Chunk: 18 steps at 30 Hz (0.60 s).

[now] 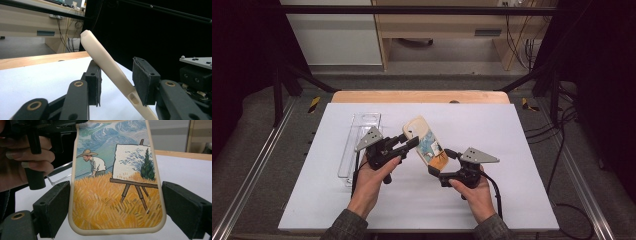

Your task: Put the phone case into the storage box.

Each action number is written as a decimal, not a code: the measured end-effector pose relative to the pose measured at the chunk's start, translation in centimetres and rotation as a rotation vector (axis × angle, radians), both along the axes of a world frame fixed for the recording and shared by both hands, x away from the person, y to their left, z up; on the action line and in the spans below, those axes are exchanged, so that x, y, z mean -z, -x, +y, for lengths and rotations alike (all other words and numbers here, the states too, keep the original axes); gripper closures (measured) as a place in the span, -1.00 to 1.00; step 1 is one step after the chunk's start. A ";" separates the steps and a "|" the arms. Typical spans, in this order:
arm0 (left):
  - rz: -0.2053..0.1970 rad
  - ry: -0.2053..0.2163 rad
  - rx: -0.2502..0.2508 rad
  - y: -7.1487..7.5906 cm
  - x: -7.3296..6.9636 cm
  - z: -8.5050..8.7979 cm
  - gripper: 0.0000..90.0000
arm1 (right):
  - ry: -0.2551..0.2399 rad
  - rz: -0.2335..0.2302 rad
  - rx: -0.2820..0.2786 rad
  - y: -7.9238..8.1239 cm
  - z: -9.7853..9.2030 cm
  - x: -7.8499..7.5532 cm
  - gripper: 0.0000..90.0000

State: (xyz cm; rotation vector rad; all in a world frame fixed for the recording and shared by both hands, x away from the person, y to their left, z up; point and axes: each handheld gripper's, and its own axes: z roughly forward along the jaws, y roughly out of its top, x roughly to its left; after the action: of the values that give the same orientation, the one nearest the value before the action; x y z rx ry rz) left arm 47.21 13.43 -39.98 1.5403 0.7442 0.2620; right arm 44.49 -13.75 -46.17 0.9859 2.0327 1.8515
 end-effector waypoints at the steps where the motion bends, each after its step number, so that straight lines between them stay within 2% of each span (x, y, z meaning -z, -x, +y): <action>1: 0.000 0.000 0.000 0.0 0.0 0.0 0.31 | -0.001 0.000 0.000 0.0 0.0 0.0 -0.75; 18: 0.013 0.024 0.001 0.0 0.0 0.1 0.34 | -0.004 0.001 0.001 0.0 0.0 0.0 -0.75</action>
State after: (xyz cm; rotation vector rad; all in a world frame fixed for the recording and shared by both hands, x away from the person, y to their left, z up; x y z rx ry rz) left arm 47.24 13.53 -39.94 1.5207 0.7539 0.2412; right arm 44.51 -13.76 -46.16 0.9882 2.0296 1.8553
